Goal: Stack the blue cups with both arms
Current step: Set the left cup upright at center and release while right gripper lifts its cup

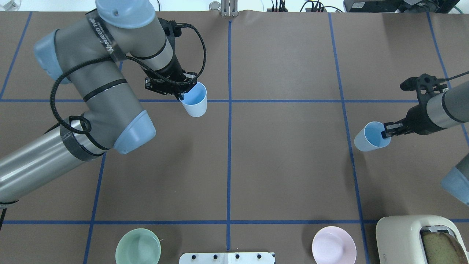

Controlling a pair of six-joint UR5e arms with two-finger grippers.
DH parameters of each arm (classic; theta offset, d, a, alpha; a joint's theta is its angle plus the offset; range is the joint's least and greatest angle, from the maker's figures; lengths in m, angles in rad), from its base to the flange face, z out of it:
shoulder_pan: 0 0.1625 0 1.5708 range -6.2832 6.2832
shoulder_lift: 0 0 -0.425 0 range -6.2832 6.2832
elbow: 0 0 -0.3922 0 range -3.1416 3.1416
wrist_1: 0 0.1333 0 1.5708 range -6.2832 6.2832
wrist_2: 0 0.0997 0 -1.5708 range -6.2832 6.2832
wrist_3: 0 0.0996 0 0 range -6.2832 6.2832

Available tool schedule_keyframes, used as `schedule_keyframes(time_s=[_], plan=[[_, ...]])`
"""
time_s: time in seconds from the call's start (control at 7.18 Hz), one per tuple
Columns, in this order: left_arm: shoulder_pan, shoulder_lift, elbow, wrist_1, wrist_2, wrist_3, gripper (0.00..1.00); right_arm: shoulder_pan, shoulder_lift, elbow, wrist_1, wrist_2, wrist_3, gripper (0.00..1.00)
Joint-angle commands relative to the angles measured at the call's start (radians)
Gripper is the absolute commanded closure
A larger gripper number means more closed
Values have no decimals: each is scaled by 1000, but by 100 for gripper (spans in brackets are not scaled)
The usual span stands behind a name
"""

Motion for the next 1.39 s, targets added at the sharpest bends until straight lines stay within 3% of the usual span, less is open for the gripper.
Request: schedule_keyframes(time_s=[0.0, 0.28, 0.56, 1.25], plan=[[77, -28, 57, -49, 41, -62, 100, 87, 180, 1, -240, 45, -3, 100], [150, -31, 118, -166, 79, -154, 100, 118, 317, 1, -429, 45, -14, 100], [184, -37, 134, -175, 121, -172, 100, 134, 328, -3, -442, 45, -16, 100], [197, -37, 149, -177, 122, -177, 100, 134, 338, -5, -443, 40, -14, 100]])
